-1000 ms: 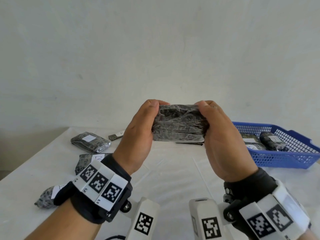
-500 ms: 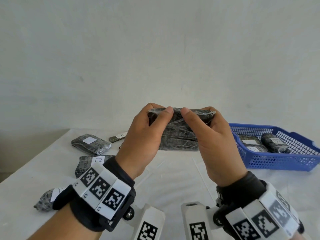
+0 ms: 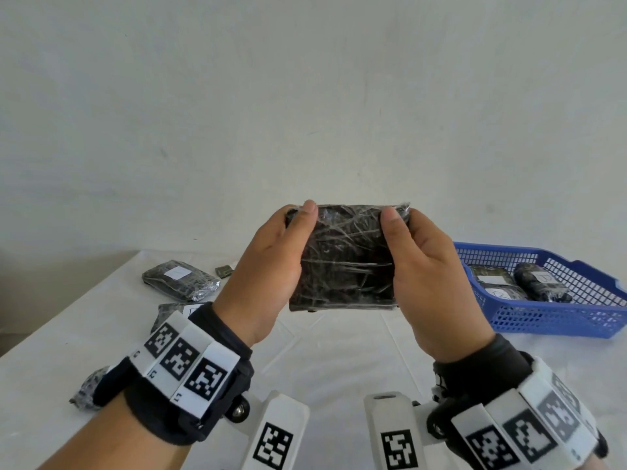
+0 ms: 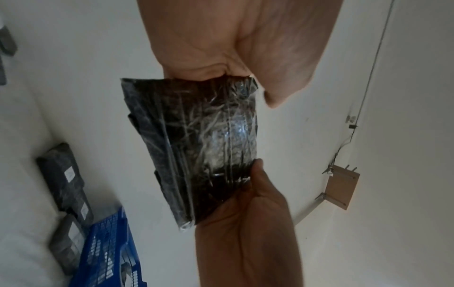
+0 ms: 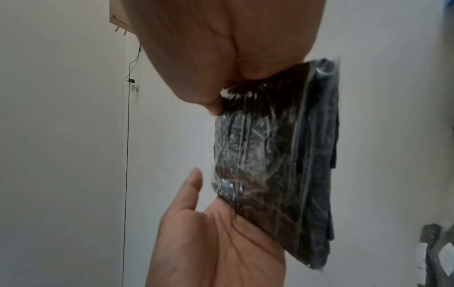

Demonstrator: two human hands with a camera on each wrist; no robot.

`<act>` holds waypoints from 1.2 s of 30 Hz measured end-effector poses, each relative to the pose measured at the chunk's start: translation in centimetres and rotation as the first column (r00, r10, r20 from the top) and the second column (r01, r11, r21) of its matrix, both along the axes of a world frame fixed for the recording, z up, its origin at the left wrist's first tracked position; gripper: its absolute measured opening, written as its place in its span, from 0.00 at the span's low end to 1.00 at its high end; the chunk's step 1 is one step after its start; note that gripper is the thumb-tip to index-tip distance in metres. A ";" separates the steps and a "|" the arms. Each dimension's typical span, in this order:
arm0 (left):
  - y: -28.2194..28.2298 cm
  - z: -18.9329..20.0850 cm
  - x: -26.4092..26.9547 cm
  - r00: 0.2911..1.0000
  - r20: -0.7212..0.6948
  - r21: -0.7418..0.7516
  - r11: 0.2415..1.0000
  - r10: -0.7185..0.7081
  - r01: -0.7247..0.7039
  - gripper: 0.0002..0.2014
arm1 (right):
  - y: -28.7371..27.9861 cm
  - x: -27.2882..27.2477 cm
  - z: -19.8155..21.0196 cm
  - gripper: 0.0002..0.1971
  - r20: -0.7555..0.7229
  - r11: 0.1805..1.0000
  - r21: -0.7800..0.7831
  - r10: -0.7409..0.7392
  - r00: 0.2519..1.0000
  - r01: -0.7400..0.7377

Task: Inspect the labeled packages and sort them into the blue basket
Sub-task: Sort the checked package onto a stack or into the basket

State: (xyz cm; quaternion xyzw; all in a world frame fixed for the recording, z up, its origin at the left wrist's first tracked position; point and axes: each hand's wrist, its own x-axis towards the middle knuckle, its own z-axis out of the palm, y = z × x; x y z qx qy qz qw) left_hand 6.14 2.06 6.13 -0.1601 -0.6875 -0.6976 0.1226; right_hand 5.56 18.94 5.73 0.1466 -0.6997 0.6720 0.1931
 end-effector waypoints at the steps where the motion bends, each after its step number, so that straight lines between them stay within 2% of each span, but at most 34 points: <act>1: 0.0 0.0 0.1 1.000 0.016 0.017 1.000 -0.025 0.025 0.32 | 0.1 -0.1 -0.1 0.20 -0.007 1.000 0.023 -0.005 1.000 0.006; 4: 0.1 -0.2 0.0 0.999 0.033 0.038 0.999 0.009 -0.010 0.26 | 0.0 -0.1 -0.1 0.22 0.033 0.996 0.085 0.018 0.999 -0.021; 6: 0.1 -0.6 -0.1 0.999 0.035 0.027 1.000 0.002 -0.003 0.21 | -0.1 -0.1 -0.4 0.27 0.002 0.987 0.158 -0.009 1.000 0.009; 9: 0.4 -0.8 0.0 1.000 0.013 0.000 1.000 0.011 -0.011 0.15 | -0.4 -0.4 -0.9 0.28 -0.020 0.995 0.089 -0.042 0.999 0.044; 11: 0.6 -0.7 0.1 1.000 0.012 -0.009 1.000 -0.009 0.009 0.15 | -0.6 -0.5 -1.0 0.28 -0.041 0.995 0.046 -0.090 0.995 0.092; 16: 0.5 -0.7 0.0 1.000 -0.005 -0.003 1.000 -0.018 0.018 0.18 | -0.8 -0.1 -0.4 0.29 -0.079 0.985 0.080 -0.149 0.986 0.155; 20: 0.2 -0.8 -0.3 1.000 -0.008 0.037 0.999 -0.016 0.017 0.12 | -0.8 -0.2 -0.2 0.32 -0.064 0.985 0.096 -0.134 0.989 0.140; 26: -0.1 -0.8 -0.6 0.998 0.009 0.087 0.994 -0.064 0.063 0.13 | -0.6 -0.6 -0.5 0.29 -0.010 0.995 0.030 -0.099 0.995 0.099; 29: -0.2 -0.8 -0.9 0.994 0.062 0.107 0.991 -0.085 0.078 0.14 | -0.7 -0.8 -0.4 0.28 0.005 0.993 0.004 -0.122 0.993 0.122; 32: -0.4 -1.2 -1.4 0.998 0.050 0.087 0.995 -0.049 0.045 0.15 | -0.8 -0.8 -0.5 0.25 0.035 0.994 -0.052 -0.090 0.995 0.092; 33: -0.3 -1.2 -1.3 0.998 0.048 0.092 0.995 -0.045 0.041 0.17 | -0.8 -0.8 -0.5 0.23 0.032 0.995 -0.065 -0.073 0.997 0.075; 35: -0.2 -1.2 -1.2 0.995 0.076 0.099 0.994 -0.057 0.049 0.30 | -0.9 -0.9 -0.5 0.21 -0.006 0.995 -0.058 -0.079 0.997 0.079; 36: -0.2 -1.2 -1.3 0.996 0.076 0.097 0.994 -0.056 0.048 0.32 | -0.9 -1.0 -0.5 0.21 -0.025 0.994 -0.050 -0.094 0.995 0.092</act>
